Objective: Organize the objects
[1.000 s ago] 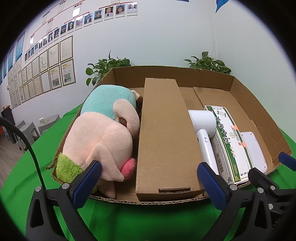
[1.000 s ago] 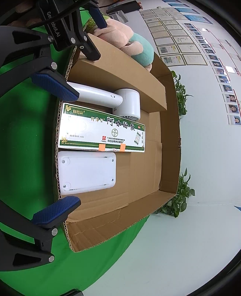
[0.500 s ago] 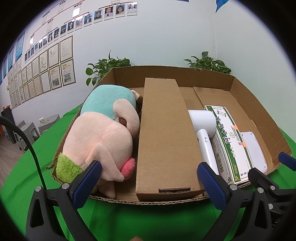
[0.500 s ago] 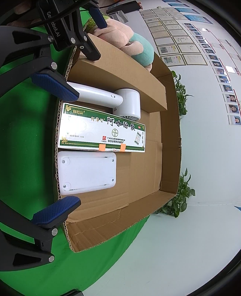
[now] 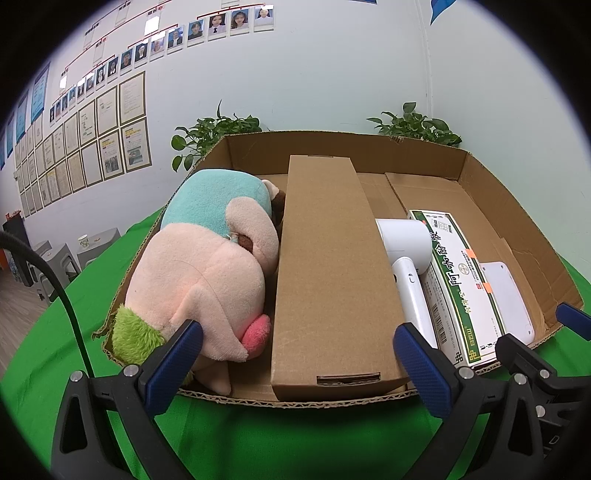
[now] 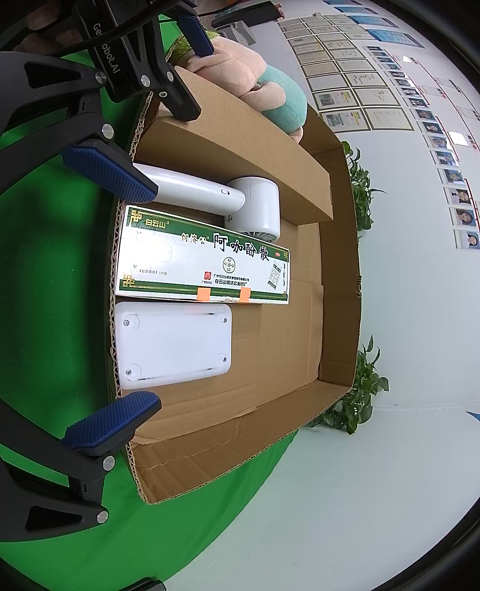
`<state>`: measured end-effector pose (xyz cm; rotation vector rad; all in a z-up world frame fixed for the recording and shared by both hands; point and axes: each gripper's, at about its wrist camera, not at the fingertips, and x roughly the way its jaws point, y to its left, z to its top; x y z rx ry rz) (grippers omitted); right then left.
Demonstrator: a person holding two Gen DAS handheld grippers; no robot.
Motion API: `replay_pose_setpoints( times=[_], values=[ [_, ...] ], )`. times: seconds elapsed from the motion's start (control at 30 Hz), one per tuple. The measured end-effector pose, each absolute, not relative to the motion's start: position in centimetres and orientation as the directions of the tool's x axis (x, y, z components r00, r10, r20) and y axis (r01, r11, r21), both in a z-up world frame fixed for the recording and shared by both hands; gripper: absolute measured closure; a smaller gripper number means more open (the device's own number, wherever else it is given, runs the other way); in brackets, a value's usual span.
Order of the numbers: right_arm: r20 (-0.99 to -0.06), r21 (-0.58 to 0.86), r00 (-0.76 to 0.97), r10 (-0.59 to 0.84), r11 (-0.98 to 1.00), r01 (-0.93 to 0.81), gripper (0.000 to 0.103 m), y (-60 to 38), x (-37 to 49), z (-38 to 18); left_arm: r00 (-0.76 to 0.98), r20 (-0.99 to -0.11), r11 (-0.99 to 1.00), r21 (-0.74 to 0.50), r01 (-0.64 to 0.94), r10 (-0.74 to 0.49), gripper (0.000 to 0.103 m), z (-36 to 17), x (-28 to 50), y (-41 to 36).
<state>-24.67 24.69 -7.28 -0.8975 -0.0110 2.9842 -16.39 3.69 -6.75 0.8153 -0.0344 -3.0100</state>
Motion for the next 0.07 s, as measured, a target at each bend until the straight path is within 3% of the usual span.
replay_pose_setpoints(
  times=[0.07],
  values=[
    [-0.551, -0.013, -0.834, 0.026, -1.0, -0.022, 0.0, 24.68, -24.67, -7.27, -0.863, -0.504, -0.999, 0.028, 0.016, -0.028, 0.0, -6.78, -16.4, 3.67]
  ],
)
